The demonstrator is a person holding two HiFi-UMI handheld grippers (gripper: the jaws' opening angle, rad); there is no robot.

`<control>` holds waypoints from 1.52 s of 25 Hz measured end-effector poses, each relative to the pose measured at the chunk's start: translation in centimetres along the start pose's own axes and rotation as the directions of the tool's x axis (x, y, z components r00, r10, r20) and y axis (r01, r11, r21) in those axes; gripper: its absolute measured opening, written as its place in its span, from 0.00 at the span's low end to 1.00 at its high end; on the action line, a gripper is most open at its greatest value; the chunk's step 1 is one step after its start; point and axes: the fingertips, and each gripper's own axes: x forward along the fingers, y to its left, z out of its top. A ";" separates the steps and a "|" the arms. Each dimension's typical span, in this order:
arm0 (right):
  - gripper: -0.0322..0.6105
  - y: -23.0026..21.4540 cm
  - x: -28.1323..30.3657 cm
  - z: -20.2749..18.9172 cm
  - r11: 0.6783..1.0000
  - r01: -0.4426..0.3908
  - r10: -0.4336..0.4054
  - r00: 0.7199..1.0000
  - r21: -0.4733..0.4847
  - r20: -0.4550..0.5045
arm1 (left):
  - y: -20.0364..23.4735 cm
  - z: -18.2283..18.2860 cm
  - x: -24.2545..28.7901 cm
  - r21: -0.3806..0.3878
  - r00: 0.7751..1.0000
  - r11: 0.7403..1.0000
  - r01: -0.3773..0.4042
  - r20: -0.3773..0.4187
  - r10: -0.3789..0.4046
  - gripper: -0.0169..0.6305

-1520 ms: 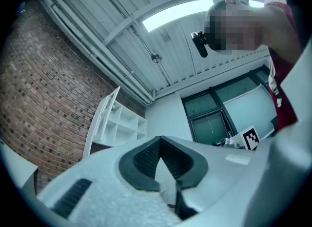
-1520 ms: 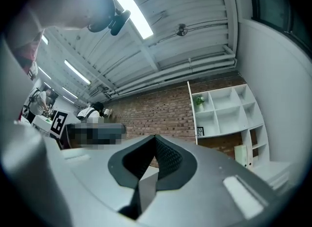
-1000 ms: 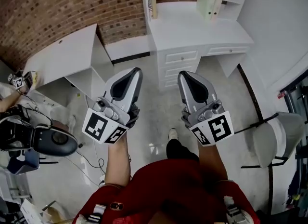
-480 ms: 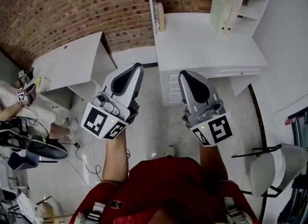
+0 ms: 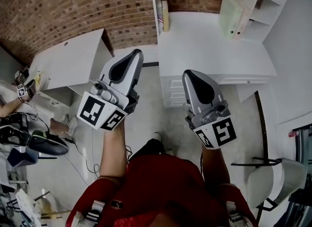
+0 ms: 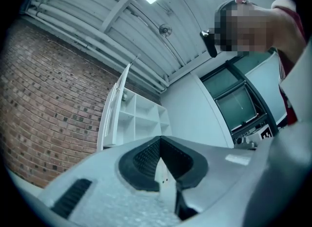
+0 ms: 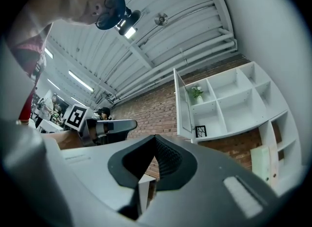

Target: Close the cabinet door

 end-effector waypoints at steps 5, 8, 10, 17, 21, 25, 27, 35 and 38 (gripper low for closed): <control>0.07 -2.3 1.7 -1.4 1.000 0.016 -0.016 1.000 -0.012 -0.013 | 2.6 -1.3 2.4 -0.013 1.000 1.000 -0.002 0.009 0.002 0.03; 0.07 -3.6 3.3 -2.1 0.999 0.021 -0.022 1.000 -0.027 -0.022 | 4.7 -1.9 4.0 -0.022 1.000 1.000 -0.001 0.018 0.001 0.03; 0.07 -4.4 4.6 -2.4 0.999 0.022 -0.023 0.999 -0.036 -0.031 | 6.4 -2.2 5.2 -0.029 1.000 1.000 -0.003 0.026 0.004 0.05; 0.07 -7.6 9.5 -4.2 0.998 0.046 -0.049 0.998 -0.050 -0.051 | 12.4 -2.8 9.6 -0.023 0.999 1.000 0.011 0.032 -0.010 0.11; 0.07 -9.4 11.8 -5.1 0.995 0.076 -0.080 0.995 -0.067 -0.052 | 15.5 -3.5 12.2 -0.023 0.999 0.999 0.027 0.030 -0.026 0.15; 0.07 -11.3 13.6 -6.1 0.989 0.121 -0.124 0.991 -0.081 -0.044 | 17.6 -4.7 14.9 -0.020 0.998 0.998 0.060 0.016 -0.059 0.20; 0.07 -12.0 14.3 -6.7 0.987 0.136 -0.140 0.990 -0.088 -0.036 | 18.4 -5.1 16.0 -0.015 0.997 0.997 0.078 0.019 -0.077 0.23; 0.07 -14.2 16.0 -8.5 0.979 0.174 -0.179 0.983 -0.107 -0.040 | 20.5 -5.8 19.0 -0.008 0.993 0.993 0.117 0.037 -0.116 0.27; 0.07 -15.3 16.3 -8.7 0.979 0.176 -0.181 0.983 -0.106 -0.041 | 20.7 -5.7 20.0 -0.005 0.992 0.993 0.119 0.044 -0.119 0.27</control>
